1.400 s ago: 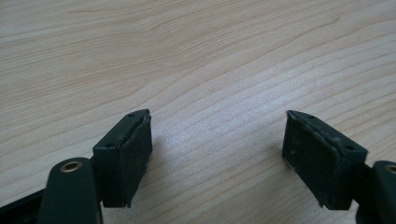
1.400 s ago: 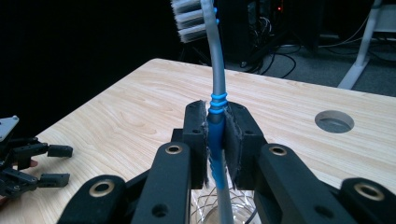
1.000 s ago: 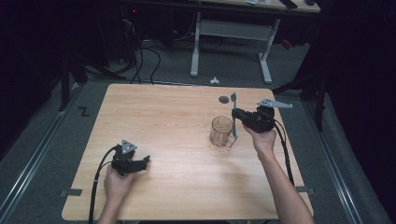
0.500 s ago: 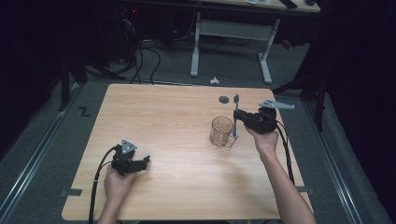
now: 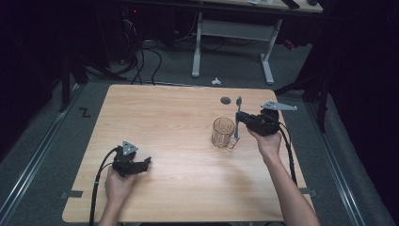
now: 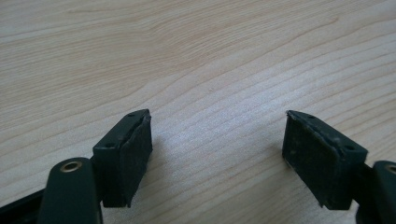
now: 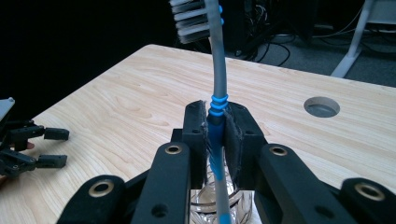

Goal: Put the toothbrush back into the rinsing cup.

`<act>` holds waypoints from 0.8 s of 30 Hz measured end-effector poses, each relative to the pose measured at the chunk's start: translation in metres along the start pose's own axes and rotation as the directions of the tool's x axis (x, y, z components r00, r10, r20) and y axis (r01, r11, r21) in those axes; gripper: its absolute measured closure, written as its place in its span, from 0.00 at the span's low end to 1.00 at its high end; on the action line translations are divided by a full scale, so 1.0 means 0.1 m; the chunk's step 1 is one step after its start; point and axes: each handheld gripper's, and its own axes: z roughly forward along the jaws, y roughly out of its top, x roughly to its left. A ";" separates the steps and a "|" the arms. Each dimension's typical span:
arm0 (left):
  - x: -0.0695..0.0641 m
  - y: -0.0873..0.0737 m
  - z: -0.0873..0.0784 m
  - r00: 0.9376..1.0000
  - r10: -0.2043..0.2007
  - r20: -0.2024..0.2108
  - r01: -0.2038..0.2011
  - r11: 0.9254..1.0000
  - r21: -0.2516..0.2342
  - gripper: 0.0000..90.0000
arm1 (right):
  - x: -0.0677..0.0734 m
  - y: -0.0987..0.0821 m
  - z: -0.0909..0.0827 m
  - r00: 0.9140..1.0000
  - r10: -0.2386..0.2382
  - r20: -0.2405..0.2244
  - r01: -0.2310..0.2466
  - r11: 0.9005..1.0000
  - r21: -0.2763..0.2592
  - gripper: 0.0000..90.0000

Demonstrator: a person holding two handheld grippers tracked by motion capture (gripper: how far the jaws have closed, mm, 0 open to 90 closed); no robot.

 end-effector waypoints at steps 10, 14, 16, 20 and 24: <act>0.00 0.00 0.00 1.000 0.001 0.000 -0.001 1.000 0.001 0.27 | 0.01 -0.01 -0.04 1.000 -0.014 0.005 0.014 1.000 0.020 0.88; 0.00 0.00 0.00 1.000 0.000 0.000 0.000 1.000 0.000 0.27 | 0.01 -0.01 -0.07 1.000 -0.016 0.005 0.016 1.000 0.024 0.88; 0.00 0.00 0.00 1.000 -0.001 0.000 0.001 1.000 0.000 0.27 | 0.01 -0.01 -0.07 1.000 -0.017 0.005 0.017 1.000 0.025 0.88; 0.00 0.00 0.00 1.000 -0.001 0.000 0.001 1.000 0.000 0.27 | 0.02 -0.01 -0.08 1.000 -0.018 0.004 0.018 0.999 0.031 0.88; 0.00 0.00 0.00 1.000 0.000 0.000 0.000 1.000 0.000 0.27 | 0.03 -0.01 -0.10 1.000 -0.023 0.006 0.023 0.999 0.035 0.88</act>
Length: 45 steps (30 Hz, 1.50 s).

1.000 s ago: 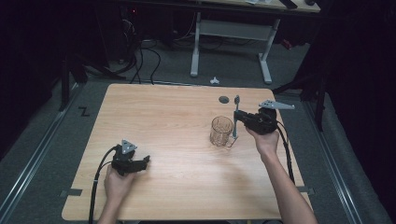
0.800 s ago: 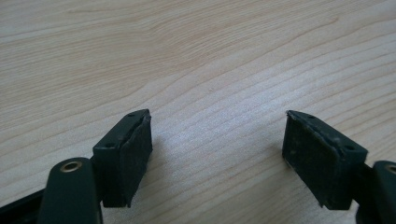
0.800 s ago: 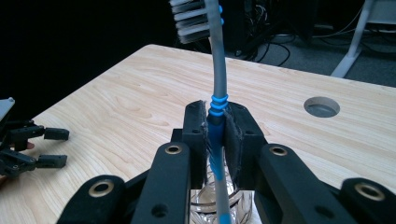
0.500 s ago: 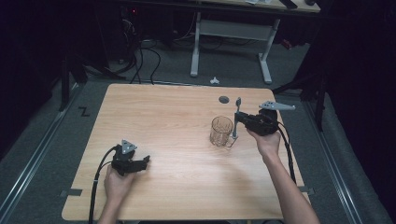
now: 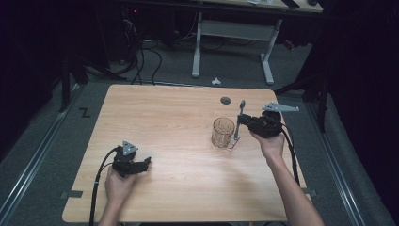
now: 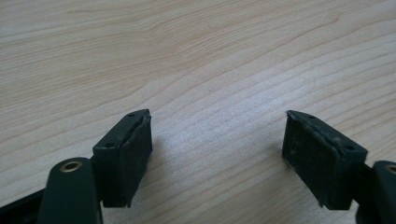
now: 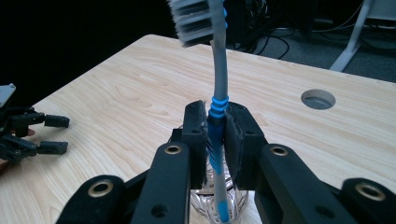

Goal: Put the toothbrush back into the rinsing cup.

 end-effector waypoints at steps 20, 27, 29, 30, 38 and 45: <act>0.00 0.00 0.00 1.000 -0.001 0.000 0.001 1.000 -0.001 0.27 | -0.03 -0.11 -0.04 1.000 0.010 0.007 -0.010 1.000 0.021 0.88; 0.00 0.00 0.00 1.000 0.002 0.002 -0.002 1.000 0.000 0.28 | 0.00 -0.13 -0.01 1.000 -0.004 0.009 0.004 0.999 0.038 0.88; 0.00 0.00 0.00 1.000 0.002 0.002 -0.002 1.000 0.000 0.27 | 0.01 -0.14 0.00 1.000 -0.004 0.011 0.003 0.999 0.042 0.88; 0.00 0.00 0.00 1.000 0.002 0.002 -0.002 1.000 0.001 0.28 | 0.01 -0.14 0.00 1.000 -0.008 0.013 0.007 0.999 0.048 0.88; 0.00 0.00 0.00 1.000 0.002 0.002 -0.002 1.000 0.001 0.28 | -0.01 -0.21 0.02 1.000 0.004 0.023 -0.006 0.998 0.056 0.88; 0.00 0.00 0.00 1.000 0.002 0.002 -0.002 1.000 0.001 0.28 | -0.04 -0.25 0.02 0.999 0.018 0.027 -0.020 0.998 0.060 0.88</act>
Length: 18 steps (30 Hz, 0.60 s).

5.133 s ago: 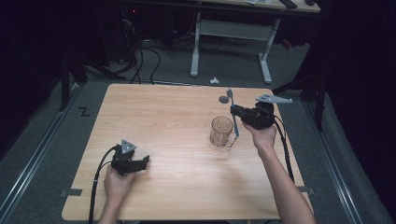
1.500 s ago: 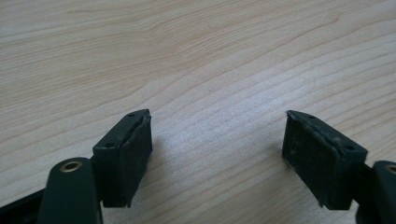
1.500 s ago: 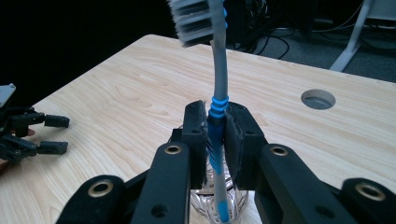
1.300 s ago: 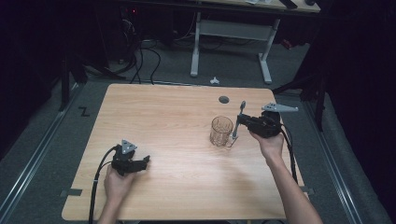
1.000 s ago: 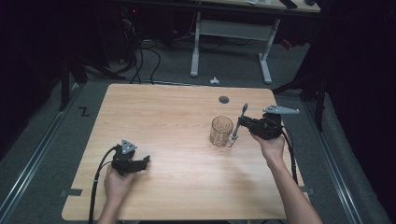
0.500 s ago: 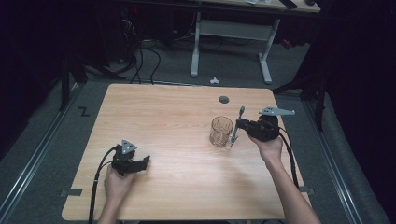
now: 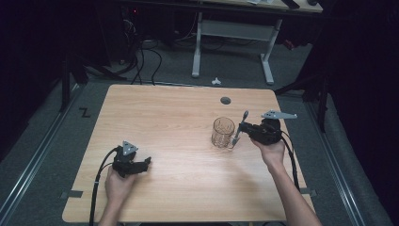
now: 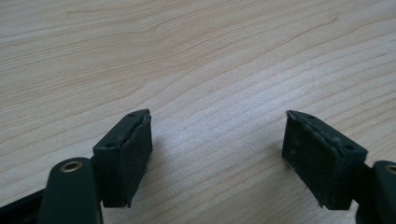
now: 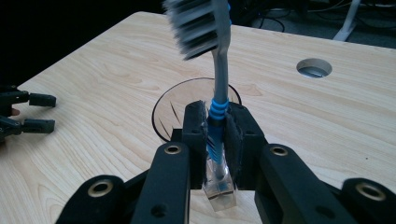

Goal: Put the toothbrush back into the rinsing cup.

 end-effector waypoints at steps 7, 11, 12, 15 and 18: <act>0.00 0.00 0.00 1.000 0.000 0.000 0.000 1.000 0.000 0.28 | 0.01 -0.01 0.05 1.000 -0.002 -0.004 0.002 1.000 0.016 0.88; 0.00 0.00 0.00 1.000 0.000 0.000 0.000 1.000 0.000 0.28 | 0.02 -0.02 0.07 1.000 -0.002 -0.003 0.002 1.000 0.023 0.88; 0.00 0.00 0.00 1.000 0.000 0.000 0.000 1.000 -0.001 0.28 | 0.01 -0.02 0.07 1.000 -0.004 -0.001 0.004 1.000 0.026 0.88; 0.00 0.00 0.00 1.000 -0.001 0.000 0.001 1.000 -0.001 0.28 | 0.01 -0.03 0.09 1.000 -0.004 0.002 0.004 0.999 0.035 0.88; 0.00 0.00 0.00 1.000 -0.001 0.000 0.001 1.000 0.000 0.28 | 0.01 -0.04 0.11 1.000 -0.002 0.003 0.002 0.999 0.040 0.88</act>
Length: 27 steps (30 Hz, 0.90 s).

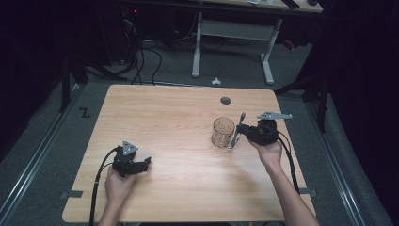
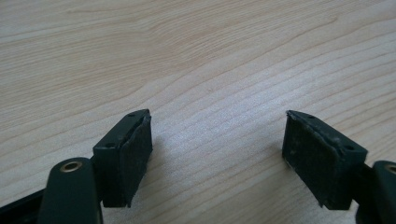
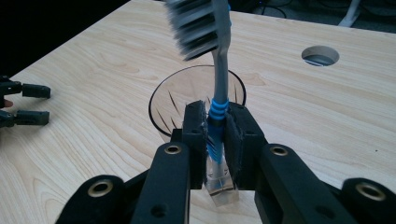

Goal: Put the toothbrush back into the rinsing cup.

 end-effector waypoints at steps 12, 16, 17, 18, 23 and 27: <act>0.00 0.00 0.00 1.000 0.000 0.000 0.000 1.000 0.000 0.28 | 0.01 -0.02 0.10 1.000 0.005 0.003 -0.005 1.000 0.025 0.88; 0.00 0.00 0.00 1.000 0.000 0.000 0.000 1.000 0.000 0.28 | 0.00 -0.03 0.11 1.000 0.007 0.006 -0.007 0.999 0.032 0.88; 0.00 0.00 0.00 1.000 0.000 0.000 0.000 1.000 0.000 0.27 | 0.00 -0.03 0.11 1.000 0.008 0.006 -0.008 0.999 0.033 0.88; 0.00 0.00 0.00 1.000 0.000 0.000 0.000 1.000 0.000 0.27 | 0.00 -0.03 0.12 1.000 0.008 0.006 -0.009 0.999 0.034 0.88; 0.00 0.00 0.00 1.000 0.000 0.000 0.000 1.000 0.000 0.28 | 0.00 -0.03 0.12 1.000 0.009 0.007 -0.009 0.999 0.038 0.88; 0.00 0.00 0.00 1.000 0.000 0.000 0.000 1.000 0.000 0.28 | -0.01 -0.03 0.13 1.000 0.012 0.005 -0.012 0.999 0.038 0.87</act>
